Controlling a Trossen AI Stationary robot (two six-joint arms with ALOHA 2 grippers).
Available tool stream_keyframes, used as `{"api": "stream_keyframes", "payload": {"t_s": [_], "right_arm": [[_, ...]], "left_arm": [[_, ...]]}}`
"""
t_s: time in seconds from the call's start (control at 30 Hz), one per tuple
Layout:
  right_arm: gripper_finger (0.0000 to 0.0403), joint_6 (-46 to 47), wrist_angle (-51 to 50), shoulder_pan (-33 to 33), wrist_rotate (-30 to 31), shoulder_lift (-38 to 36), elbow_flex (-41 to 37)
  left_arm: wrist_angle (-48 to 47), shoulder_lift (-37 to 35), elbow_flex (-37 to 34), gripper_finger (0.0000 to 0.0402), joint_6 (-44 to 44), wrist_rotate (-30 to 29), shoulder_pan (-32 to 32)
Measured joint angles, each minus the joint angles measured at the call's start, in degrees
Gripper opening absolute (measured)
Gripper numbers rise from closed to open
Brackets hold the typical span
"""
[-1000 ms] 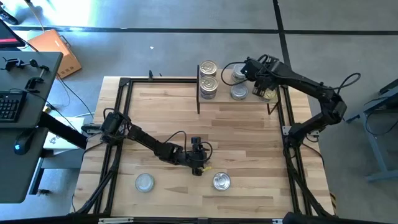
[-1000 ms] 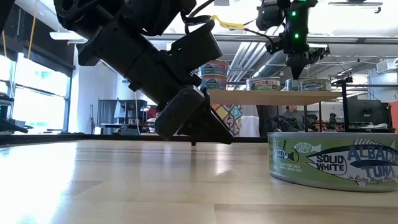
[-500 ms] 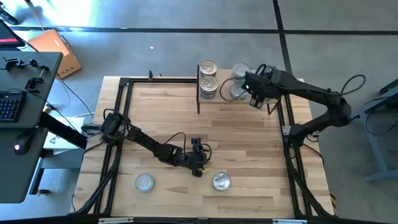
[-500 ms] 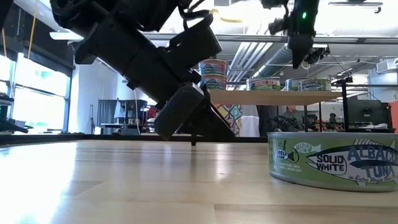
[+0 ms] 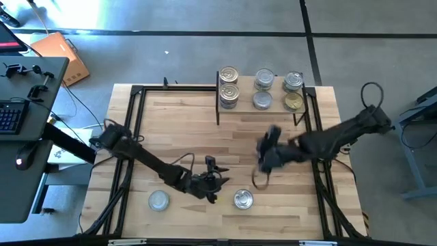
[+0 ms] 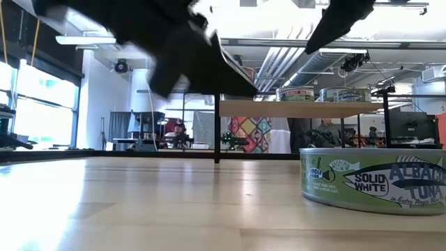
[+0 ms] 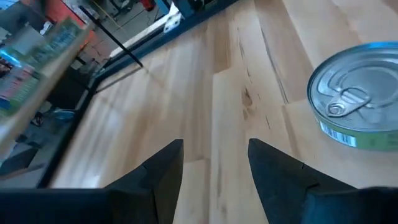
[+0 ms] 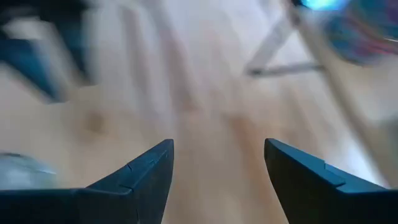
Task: Stack canned seafood by type on shelf
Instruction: Stack the green white tuna can on top of the other green white tuna can on the shelf
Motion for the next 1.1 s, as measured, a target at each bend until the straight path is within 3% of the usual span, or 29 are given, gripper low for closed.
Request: {"api": "stream_keyframes", "payload": {"t_s": [0.23,0.4,0.5,0.6,0.87,1.1], "right_arm": [[0.0243,-1.23,37.85,9.96,0.18,2.8,-16.0],[0.0243,-6.14,57.79,12.08,0.48,8.99,-21.03],[0.0243,-8.28,64.05,12.11,1.29,13.41,-20.97],[0.0243,-10.91,69.32,11.53,2.23,17.91,-19.74],[0.0243,-16.28,78.63,8.59,0.46,28.89,-14.91],[0.0243,-16.93,78.63,5.93,-3.87,33.5,-11.44]], "left_arm": [[-17.27,-12.73,0.02,0.0172,0.78,0.7,-3.56],[-31.89,-19.42,0.02,0.0172,-2.05,3.58,-9.44],[-41.84,-22.66,0.03,0.0172,-12.44,1.37,-14.22],[-50.15,-25.5,0.84,0.0172,-28.9,2.1,-19.37],[-61.12,-25.83,1.12,0.0172,-69.7,12.06,-32.63],[-66.54,-16.83,1.1,0.0168,-82.72,15.82,-36.27]]}}
